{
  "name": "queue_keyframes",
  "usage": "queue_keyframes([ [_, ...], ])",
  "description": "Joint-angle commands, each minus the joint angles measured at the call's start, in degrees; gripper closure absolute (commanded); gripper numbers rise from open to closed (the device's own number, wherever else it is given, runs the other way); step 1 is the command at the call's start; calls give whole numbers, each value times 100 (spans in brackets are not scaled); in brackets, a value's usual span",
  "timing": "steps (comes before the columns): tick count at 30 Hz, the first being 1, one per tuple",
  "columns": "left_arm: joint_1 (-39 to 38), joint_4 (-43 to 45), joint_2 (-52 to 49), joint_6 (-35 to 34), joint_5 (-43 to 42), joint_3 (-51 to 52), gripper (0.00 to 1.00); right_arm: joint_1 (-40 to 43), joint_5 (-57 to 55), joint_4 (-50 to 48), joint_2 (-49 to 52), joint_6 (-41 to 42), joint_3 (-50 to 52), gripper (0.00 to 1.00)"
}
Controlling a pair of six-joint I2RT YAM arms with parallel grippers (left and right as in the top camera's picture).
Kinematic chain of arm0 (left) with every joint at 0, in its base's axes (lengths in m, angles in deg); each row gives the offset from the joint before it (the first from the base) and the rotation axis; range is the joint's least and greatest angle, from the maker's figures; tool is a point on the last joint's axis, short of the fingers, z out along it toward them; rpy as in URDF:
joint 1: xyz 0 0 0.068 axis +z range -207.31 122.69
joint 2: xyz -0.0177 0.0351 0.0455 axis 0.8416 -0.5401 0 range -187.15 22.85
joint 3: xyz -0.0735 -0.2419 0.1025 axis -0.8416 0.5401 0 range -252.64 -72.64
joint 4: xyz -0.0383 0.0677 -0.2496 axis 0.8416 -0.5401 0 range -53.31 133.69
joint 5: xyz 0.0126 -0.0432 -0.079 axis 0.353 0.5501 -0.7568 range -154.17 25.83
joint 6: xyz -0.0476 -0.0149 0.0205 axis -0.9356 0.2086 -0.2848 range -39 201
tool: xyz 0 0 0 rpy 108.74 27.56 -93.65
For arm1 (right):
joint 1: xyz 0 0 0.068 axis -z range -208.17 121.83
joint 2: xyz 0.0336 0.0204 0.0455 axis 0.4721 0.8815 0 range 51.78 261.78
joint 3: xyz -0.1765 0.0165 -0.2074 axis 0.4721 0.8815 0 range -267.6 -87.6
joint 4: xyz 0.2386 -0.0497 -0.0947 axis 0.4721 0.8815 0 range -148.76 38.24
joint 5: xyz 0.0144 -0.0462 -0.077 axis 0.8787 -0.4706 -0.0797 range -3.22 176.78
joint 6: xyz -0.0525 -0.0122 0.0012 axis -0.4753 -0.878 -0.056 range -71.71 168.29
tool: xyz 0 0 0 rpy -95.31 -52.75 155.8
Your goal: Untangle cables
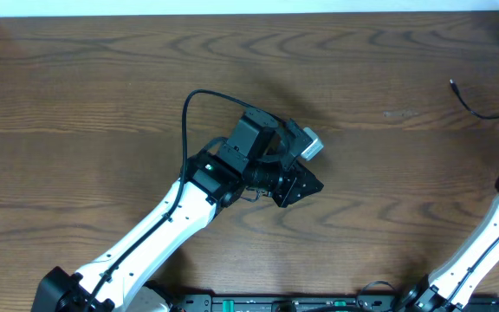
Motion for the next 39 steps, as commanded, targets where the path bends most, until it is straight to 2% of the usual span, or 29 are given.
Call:
queue_keyframes([
  [1, -94, -7, -48, 98, -98, -28, 74, -52, 584, 828, -4, -168, -22, 1],
  [4, -190, -7, -48, 101, -96, -28, 74, -131, -1235, 1856, -9, -85, -22, 1],
  [7, -262, -9, -48, 101, -98, -28, 74, -214, -2977, 2376, -31, 153, -22, 1],
  [18, -284, -4, -48, 190, -96, -28, 74, -533, -7818, 3244, -422, 1694, -22, 1],
  [21, -284, -4, -48, 345, -96, -28, 74, -507, -8465, 3495, -437, 2216, -22, 1],
  [27, -284, -7, -48, 662, -94, -28, 74, -367, -9361, 3733, -516, 2682, -22, 1],
  [39, -76, -4, -48, 872, -92, -28, 74, 413, -9497, 3460, -660, 2649, -22, 1],
])
